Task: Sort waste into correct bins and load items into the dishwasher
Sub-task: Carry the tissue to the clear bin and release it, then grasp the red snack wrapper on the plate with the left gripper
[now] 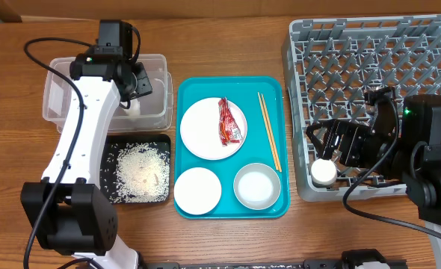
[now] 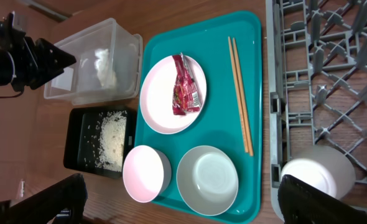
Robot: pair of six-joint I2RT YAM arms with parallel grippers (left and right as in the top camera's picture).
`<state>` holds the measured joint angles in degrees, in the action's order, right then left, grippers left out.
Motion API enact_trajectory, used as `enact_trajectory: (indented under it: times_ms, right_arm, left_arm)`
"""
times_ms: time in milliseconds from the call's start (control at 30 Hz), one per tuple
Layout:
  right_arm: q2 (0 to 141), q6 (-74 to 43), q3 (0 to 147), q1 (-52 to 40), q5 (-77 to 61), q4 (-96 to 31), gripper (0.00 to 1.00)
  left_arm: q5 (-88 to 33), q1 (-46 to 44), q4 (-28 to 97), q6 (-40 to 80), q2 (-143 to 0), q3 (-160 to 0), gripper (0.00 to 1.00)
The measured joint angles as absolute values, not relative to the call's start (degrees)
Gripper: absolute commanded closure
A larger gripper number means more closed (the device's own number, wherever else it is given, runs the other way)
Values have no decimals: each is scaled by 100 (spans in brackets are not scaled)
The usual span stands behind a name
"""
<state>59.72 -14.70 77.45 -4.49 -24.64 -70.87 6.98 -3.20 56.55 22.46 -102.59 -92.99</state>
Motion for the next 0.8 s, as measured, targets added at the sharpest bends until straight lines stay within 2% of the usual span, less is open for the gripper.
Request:
enact_trajectory:
  times_ms: [167, 333, 467, 600, 733, 800]
  right_arm:
    - [5972, -1354, 7745, -449, -2464, -7159, 0]
    - [5972, -1295, 7745, -449, -2462, -7172, 0]
    - [5972, -1273, 7745, -449, -2464, -7179, 0]
    - [5972, -1258, 7745, -449, -2464, -7210, 0]
    - [5972, -1240, 7745, -449, -2464, -7231, 0]
    - [5972, -1238, 7745, -449, -2460, -7238, 0]
  left_arm:
    - [331, -834, 5745, 2206, -10252, -9310, 51]
    - [213, -1994, 5360, 2206, -10335, -9284, 46]
    - [189, -2801, 5076, 2314, -10805, -9240, 46]
    - [163, -3037, 4987, 2665, -11566, -9172, 57]
    - [163, -2995, 5015, 2836, -12147, -9098, 59]
    - [169, -2980, 5046, 2886, -12287, -9070, 71]
